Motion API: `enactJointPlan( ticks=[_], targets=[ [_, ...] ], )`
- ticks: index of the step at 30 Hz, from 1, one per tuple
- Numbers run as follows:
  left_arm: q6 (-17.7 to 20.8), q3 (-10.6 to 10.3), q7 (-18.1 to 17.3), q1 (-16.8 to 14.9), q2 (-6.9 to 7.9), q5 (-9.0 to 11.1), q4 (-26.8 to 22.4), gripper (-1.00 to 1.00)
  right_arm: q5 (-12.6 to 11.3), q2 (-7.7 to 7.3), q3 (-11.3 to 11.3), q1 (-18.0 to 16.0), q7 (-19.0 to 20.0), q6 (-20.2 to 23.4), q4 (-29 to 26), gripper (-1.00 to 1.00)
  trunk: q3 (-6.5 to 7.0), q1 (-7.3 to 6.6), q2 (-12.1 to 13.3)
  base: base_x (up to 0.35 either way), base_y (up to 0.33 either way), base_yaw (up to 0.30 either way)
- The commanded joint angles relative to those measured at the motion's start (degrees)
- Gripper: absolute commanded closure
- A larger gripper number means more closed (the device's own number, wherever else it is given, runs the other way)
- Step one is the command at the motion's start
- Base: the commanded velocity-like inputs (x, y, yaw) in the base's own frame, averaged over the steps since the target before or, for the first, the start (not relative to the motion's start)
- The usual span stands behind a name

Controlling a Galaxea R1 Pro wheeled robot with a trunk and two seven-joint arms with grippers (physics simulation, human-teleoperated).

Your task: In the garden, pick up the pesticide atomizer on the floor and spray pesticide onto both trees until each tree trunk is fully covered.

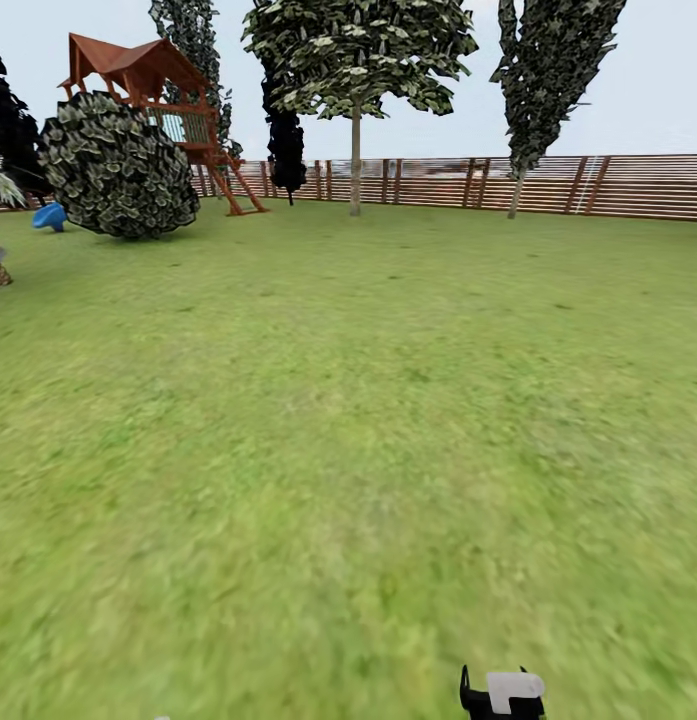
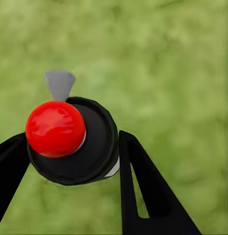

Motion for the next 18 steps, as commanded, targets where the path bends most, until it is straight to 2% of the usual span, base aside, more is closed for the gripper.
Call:
enactJointPlan(
  ticks=[1,4,8,16,18],
  targets=[
    [0.0,0.0,0.0,0.0,0.01,0.0,0.0,1.0,0.0,0.0,0.0,0.0,0.0,0.0,0.0,-1.0,0.0,0.0,0.0,0.339,0.0,0.0],
    [0.0,0.0,0.0,0.0,0.01,0.0,0.0,1.0,-0.1,0.02,0.0,0.0,0.0,0.0,0.0,-1.0,0.0,0.0,0.0,0.339,0.0,0.0],
    [0.0,0.0,0.0,0.0,-0.05,0.0,0.0,1.0,-0.1,1.68,-0.1,0.0,0.2,0.1,0.3,-1.0,0.0,0.0,0.0,0.339,0.0,0.0],
    [0.0,0.0,0.0,0.0,-0.16,0.0,0.0,1.0,-0.2,2.01,-0.2,0.1,0.1,0.2,0.3,-1.0,0.0,0.0,0.0,0.339,0.0,0.0],
    [0.0,0.0,0.0,0.0,-0.16,0.0,0.0,1.0,-0.2,2.05,-0.2,1.4,0.3,0.2,0.3,-1.0,0.0,0.0,0.0,0.339,0.0,0.0]
  ],
)
